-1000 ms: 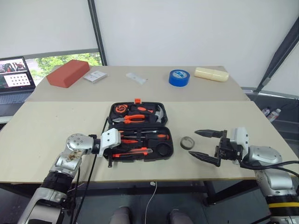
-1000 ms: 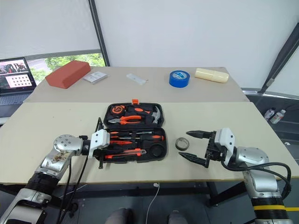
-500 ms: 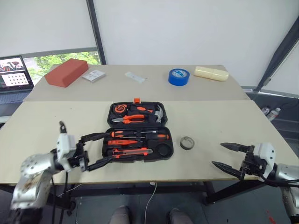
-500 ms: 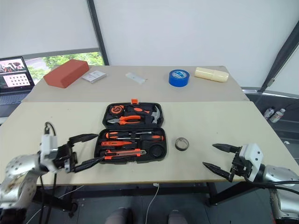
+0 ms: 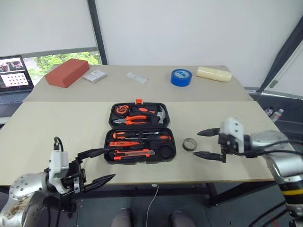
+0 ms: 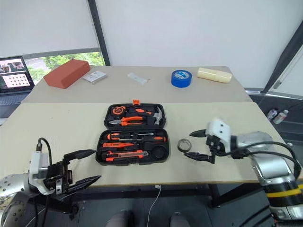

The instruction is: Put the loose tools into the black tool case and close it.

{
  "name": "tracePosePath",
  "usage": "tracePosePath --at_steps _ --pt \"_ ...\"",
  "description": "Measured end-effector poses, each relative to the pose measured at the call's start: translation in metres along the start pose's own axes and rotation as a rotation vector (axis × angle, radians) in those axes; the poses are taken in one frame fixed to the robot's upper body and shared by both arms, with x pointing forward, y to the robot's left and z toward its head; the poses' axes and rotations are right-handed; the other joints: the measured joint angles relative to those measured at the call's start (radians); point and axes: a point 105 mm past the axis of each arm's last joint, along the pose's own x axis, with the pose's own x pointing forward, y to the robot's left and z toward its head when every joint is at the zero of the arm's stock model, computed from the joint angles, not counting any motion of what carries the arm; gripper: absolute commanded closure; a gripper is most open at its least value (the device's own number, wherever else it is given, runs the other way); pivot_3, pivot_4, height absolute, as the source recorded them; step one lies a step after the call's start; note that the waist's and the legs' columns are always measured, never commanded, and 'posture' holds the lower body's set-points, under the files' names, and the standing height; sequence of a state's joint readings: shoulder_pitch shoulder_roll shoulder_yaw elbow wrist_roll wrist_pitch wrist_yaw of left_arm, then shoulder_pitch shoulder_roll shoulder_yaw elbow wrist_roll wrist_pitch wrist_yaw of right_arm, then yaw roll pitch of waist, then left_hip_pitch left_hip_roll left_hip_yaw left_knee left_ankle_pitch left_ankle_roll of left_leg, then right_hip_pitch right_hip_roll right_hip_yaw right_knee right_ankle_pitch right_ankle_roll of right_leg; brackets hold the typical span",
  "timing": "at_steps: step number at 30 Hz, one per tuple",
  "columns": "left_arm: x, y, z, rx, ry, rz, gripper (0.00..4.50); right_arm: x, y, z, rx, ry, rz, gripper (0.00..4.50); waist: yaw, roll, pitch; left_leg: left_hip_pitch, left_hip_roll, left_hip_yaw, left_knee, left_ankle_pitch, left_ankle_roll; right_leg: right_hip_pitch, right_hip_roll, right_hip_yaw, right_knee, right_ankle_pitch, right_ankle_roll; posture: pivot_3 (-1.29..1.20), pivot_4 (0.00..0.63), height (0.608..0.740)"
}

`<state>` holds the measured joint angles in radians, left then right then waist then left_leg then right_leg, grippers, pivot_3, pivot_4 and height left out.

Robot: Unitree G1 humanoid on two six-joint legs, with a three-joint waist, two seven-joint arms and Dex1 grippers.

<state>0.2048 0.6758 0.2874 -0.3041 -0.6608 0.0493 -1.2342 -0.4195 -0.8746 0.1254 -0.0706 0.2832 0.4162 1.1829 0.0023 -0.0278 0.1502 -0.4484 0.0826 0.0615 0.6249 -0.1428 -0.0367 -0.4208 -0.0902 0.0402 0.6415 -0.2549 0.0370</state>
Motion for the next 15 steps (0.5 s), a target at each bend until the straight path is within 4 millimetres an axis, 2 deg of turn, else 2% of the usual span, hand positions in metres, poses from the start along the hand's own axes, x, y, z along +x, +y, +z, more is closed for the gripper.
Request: tracePosePath --at_steps 1,3,6,12,14,15 --pt "0.001 0.0 0.0 0.003 -0.001 -0.001 0.01 0.004 0.0 -0.003 0.009 0.033 0.017 0.25 0.001 0.0 0.0 -0.003 0.0 0.0 0.0 0.004 0.007 -0.001 0.001 0.0 0.0 0.0 0.001 0.0 0.15 0.74" --pt "0.003 0.0 0.002 0.011 -0.005 -0.006 0.0 0.009 0.0 -0.011 0.031 0.089 0.042 0.65 0.002 0.0 0.0 -0.005 0.0 -0.001 0.0 0.003 0.009 -0.002 0.002 0.0 0.0 0.002 0.008 0.0 0.15 0.74" --pt "0.004 0.0 0.002 0.017 0.0 -0.005 0.0 0.014 -0.001 -0.023 0.037 0.161 0.068 1.68 0.002 0.0 0.0 -0.005 0.0 -0.001 0.0 0.002 0.009 -0.002 0.002 0.0 0.0 0.002 0.008 0.0 0.15 0.74" --pt "0.005 0.001 0.002 0.029 0.005 0.008 0.0 0.028 -0.01 -0.03 -0.027 0.208 0.044 3.77 -0.003 0.0 0.0 -0.005 0.0 -0.001 0.002 0.003 0.009 -0.002 0.002 0.0 0.0 -0.002 0.004 0.0 0.15 0.74" --pt "0.004 0.002 0.001 0.034 0.01 0.014 0.0 0.029 -0.014 -0.028 -0.061 0.205 0.038 4.37 -0.004 0.0 0.0 -0.004 0.0 -0.001 0.003 0.003 0.009 -0.001 0.002 0.0 0.0 -0.001 0.005 0.0 0.15 0.74" --pt "0.004 0.001 0.001 0.037 0.006 0.02 0.0 0.029 -0.017 -0.024 -0.085 0.198 0.037 4.45 -0.005 0.0 0.0 -0.004 0.0 -0.001 0.003 0.003 0.008 -0.001 0.002 0.0 0.0 -0.001 0.006 0.0 0.15 0.74"
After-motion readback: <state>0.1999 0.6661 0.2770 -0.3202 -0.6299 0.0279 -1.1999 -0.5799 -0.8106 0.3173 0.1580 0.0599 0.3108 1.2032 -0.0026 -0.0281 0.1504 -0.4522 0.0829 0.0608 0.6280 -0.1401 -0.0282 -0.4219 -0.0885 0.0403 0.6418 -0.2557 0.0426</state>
